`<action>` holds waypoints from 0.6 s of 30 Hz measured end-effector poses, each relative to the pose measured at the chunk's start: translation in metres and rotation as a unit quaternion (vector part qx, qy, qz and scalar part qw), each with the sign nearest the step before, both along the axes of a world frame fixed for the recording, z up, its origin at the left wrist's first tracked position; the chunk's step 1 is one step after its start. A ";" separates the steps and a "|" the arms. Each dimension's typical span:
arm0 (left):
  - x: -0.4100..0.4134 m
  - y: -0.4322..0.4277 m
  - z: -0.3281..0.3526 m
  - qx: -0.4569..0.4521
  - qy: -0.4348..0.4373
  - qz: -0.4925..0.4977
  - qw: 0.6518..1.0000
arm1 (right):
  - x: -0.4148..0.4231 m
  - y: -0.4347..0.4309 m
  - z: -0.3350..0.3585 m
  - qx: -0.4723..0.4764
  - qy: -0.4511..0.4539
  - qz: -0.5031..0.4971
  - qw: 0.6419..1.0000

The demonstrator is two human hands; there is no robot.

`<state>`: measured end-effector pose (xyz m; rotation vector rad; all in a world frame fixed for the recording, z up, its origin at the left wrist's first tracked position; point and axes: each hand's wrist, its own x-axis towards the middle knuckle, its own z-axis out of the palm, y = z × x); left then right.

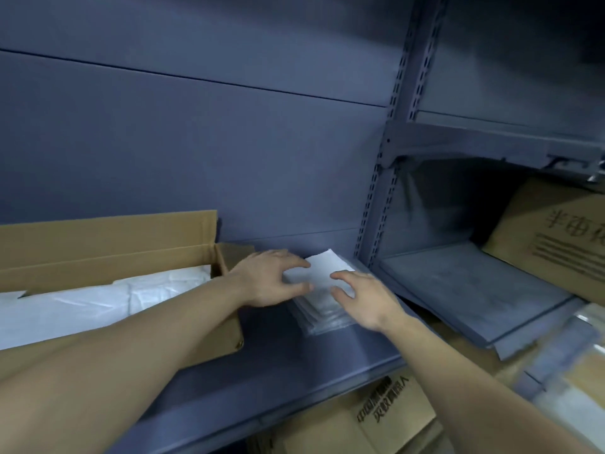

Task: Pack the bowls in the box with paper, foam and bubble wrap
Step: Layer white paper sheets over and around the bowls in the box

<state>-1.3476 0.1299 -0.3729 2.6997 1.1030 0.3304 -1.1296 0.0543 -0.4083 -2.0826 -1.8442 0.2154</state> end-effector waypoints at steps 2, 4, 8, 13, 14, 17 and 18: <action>0.017 0.006 -0.002 -0.002 0.012 -0.010 1.000 | 0.008 0.002 -0.007 -0.005 -0.008 -0.007 1.000; 0.032 0.011 -0.006 -0.001 0.041 -0.015 0.999 | 0.012 0.006 -0.016 -0.009 -0.016 -0.013 1.000; 0.052 0.022 -0.021 -0.012 0.098 -0.015 0.995 | 0.016 0.013 -0.033 0.004 -0.008 -0.005 1.000; 0.063 0.025 -0.039 -0.065 0.149 -0.054 0.985 | 0.019 0.016 -0.046 0.014 -0.013 0.012 1.000; 0.064 0.026 -0.042 -0.068 0.145 -0.057 0.985 | 0.019 0.017 -0.047 0.016 -0.014 0.010 1.000; 0.065 0.028 -0.044 -0.057 0.112 -0.064 0.990 | 0.017 0.017 -0.048 0.023 -0.015 -0.004 1.000; 0.065 0.029 -0.045 -0.054 0.103 -0.063 0.991 | 0.016 0.017 -0.047 0.024 -0.015 -0.012 1.000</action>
